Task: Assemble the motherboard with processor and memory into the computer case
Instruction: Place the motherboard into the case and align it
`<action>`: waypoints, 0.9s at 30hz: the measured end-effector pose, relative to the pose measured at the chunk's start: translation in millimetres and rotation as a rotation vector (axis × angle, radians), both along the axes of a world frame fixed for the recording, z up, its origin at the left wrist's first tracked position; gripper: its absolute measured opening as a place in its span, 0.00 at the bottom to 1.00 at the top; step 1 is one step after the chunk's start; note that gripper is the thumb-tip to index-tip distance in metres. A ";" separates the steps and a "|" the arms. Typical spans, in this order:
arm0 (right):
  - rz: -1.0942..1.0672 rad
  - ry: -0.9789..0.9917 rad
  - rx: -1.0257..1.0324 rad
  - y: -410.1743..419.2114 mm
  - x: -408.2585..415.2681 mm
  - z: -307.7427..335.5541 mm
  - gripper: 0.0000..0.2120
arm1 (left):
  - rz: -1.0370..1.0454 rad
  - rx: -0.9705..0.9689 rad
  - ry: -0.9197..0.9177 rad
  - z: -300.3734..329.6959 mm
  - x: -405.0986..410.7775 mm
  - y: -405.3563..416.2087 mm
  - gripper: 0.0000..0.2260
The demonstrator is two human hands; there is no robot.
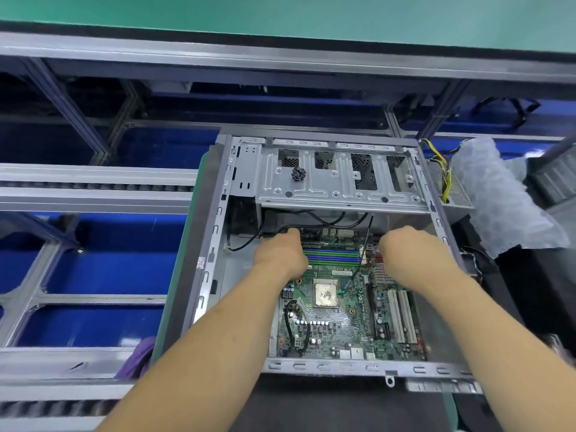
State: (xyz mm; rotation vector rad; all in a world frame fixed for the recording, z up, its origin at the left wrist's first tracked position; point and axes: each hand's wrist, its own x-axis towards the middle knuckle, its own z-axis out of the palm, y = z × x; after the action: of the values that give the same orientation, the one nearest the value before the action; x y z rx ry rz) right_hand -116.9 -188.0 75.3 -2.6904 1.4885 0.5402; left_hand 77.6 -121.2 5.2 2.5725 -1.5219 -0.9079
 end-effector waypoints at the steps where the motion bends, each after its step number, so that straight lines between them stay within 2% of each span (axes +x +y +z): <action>1: -0.002 0.088 -0.008 6.1 0.8 -3.9 0.07 | -0.001 0.002 -0.003 0.4 -0.1 0.2 0.19; 3: -0.044 0.169 0.036 17.5 -2.9 -17.1 0.07 | -0.001 0.007 -0.018 1.0 -0.7 0.5 0.19; 6: -0.123 0.127 0.285 28.3 -6.9 -35.9 0.03 | 0.018 0.002 -0.042 1.4 0.8 0.5 0.18; 8: -0.153 0.099 0.382 27.7 -5.5 -41.8 0.06 | 0.037 -0.012 -0.061 1.9 2.3 0.4 0.16; 11: -0.152 0.035 0.408 27.9 -4.4 -40.3 0.09 | 0.053 -0.022 -0.076 1.1 3.5 1.1 0.15; 13: -0.125 0.080 0.436 31.1 -3.7 -35.8 0.13 | 0.041 -0.021 -0.087 -0.1 3.6 1.4 0.15; 16: -0.096 0.087 0.430 41.5 -1.3 -25.0 0.07 | 0.031 -0.011 -0.095 -1.2 2.9 1.1 0.16; 20: -0.069 0.020 0.376 78.9 18.5 -16.4 0.06 | 0.031 0.002 -0.099 -1.9 3.6 0.5 0.18; 24: -0.013 -0.049 0.606 99.3 34.9 -24.5 0.11 | 0.038 0.010 -0.099 -3.4 3.2 -0.7 0.19; 27: 0.004 -0.049 0.645 93.5 34.5 -29.4 0.11 | 0.036 -0.004 -0.103 -5.2 3.8 -0.2 0.19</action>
State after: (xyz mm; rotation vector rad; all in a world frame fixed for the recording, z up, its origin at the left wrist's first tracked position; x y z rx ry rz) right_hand -82.5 -94.6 45.9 -2.1812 1.0525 0.7839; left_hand 81.4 -121.3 -0.1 2.6736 -1.4936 -0.7793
